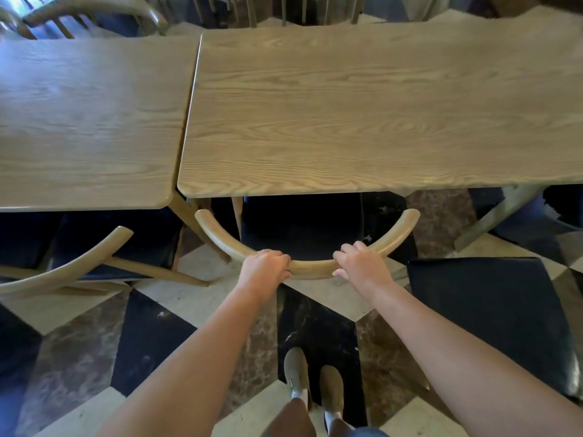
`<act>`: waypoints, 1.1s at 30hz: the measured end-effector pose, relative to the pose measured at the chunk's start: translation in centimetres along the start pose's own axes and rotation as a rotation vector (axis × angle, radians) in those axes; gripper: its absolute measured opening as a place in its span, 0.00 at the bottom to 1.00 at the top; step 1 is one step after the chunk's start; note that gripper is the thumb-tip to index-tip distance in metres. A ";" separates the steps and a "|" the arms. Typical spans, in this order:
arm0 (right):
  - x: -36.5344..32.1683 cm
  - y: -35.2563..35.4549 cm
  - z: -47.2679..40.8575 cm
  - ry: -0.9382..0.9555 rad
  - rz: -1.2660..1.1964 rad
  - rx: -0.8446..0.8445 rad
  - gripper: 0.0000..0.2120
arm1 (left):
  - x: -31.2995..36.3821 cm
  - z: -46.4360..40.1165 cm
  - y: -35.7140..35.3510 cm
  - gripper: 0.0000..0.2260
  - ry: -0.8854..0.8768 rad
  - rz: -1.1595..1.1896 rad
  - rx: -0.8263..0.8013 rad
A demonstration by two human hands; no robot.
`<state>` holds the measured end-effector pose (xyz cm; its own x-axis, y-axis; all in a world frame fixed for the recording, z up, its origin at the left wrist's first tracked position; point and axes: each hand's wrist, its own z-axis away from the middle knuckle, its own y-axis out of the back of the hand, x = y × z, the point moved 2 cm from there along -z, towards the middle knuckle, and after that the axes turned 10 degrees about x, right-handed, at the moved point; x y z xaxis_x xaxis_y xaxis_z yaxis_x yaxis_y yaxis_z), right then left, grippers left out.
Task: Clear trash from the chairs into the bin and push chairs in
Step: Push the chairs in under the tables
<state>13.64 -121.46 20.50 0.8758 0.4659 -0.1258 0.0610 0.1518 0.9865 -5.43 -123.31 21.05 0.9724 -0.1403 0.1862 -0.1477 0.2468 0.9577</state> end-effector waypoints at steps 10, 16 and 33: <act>2.1 0.5 -0.6 0.020 0.023 -0.013 0.13 | 1.3 -1.3 -0.6 0.12 -0.002 -0.025 -0.011; 1.0 0.4 0.3 -0.080 0.022 0.033 0.14 | 1.8 -0.6 -0.3 0.15 -0.004 -0.003 0.017; 9.4 5.7 19.0 -0.111 0.059 0.347 0.13 | 23.4 9.1 -0.4 0.16 -0.030 0.079 0.396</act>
<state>31.35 -132.76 26.92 0.9282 0.3646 -0.0747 0.1511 -0.1857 0.9709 15.71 -135.44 27.05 0.9504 -0.1650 0.2637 -0.2859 -0.1293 0.9495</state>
